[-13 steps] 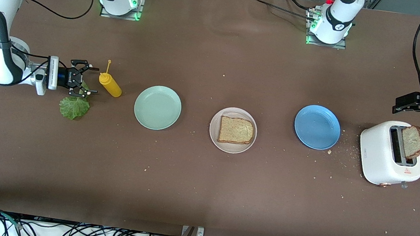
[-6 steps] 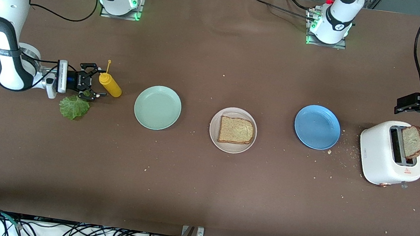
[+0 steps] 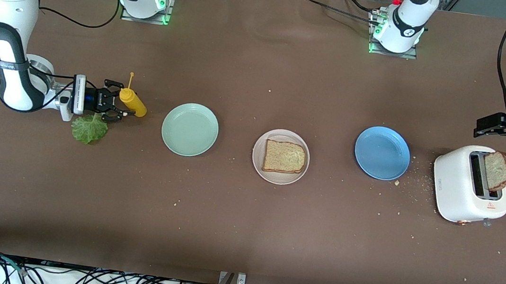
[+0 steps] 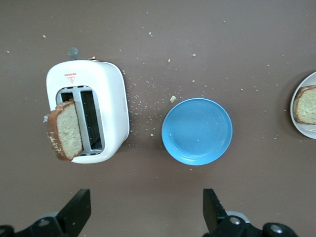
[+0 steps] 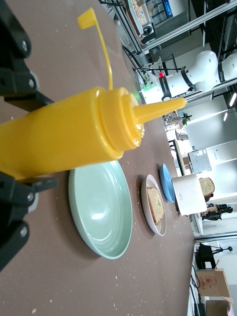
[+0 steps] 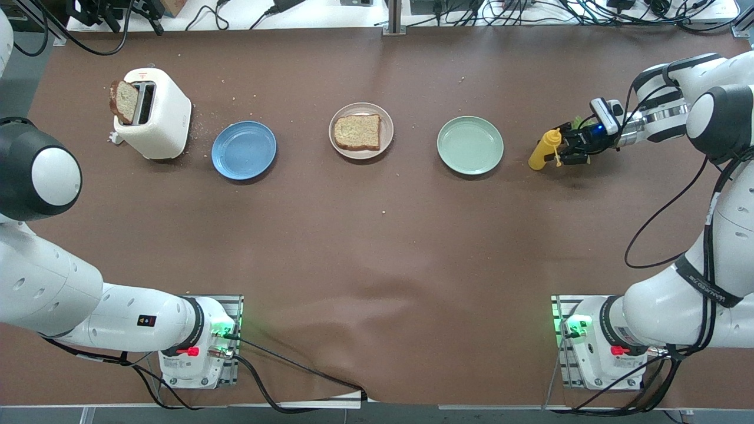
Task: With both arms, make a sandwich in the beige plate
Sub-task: 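Grasp the yellow mustard bottle with the right gripper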
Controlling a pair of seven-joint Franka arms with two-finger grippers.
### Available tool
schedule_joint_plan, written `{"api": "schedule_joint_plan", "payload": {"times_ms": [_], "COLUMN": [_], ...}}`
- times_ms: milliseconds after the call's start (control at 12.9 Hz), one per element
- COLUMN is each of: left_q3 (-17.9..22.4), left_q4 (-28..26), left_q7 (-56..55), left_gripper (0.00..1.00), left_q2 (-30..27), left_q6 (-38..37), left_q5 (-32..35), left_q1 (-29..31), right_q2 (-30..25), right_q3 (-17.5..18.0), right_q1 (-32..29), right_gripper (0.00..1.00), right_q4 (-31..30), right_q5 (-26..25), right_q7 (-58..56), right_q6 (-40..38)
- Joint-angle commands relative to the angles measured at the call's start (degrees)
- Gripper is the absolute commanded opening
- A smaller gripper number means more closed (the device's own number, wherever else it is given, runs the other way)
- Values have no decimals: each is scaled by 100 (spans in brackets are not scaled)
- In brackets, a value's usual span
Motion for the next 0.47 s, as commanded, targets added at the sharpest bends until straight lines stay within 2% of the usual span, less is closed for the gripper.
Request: {"api": "schedule_joint_plan", "payload": {"times_ms": [0, 388], "left_q3": [-35, -52], "left_q4": [-14, -6], "left_q7": [-69, -69], "left_gripper": [100, 100], "left_q2": [10, 28], "left_q6": [51, 60], "left_q5": [249, 249], "left_q1": [-22, -31], "right_q2": [55, -331], "right_q3": [56, 56], "right_q1": [100, 495], "right_gripper": [0, 0], "right_q4": [241, 435], "right_q5": [146, 146], "right_q7": [4, 628], "right_q6": [107, 703]}}
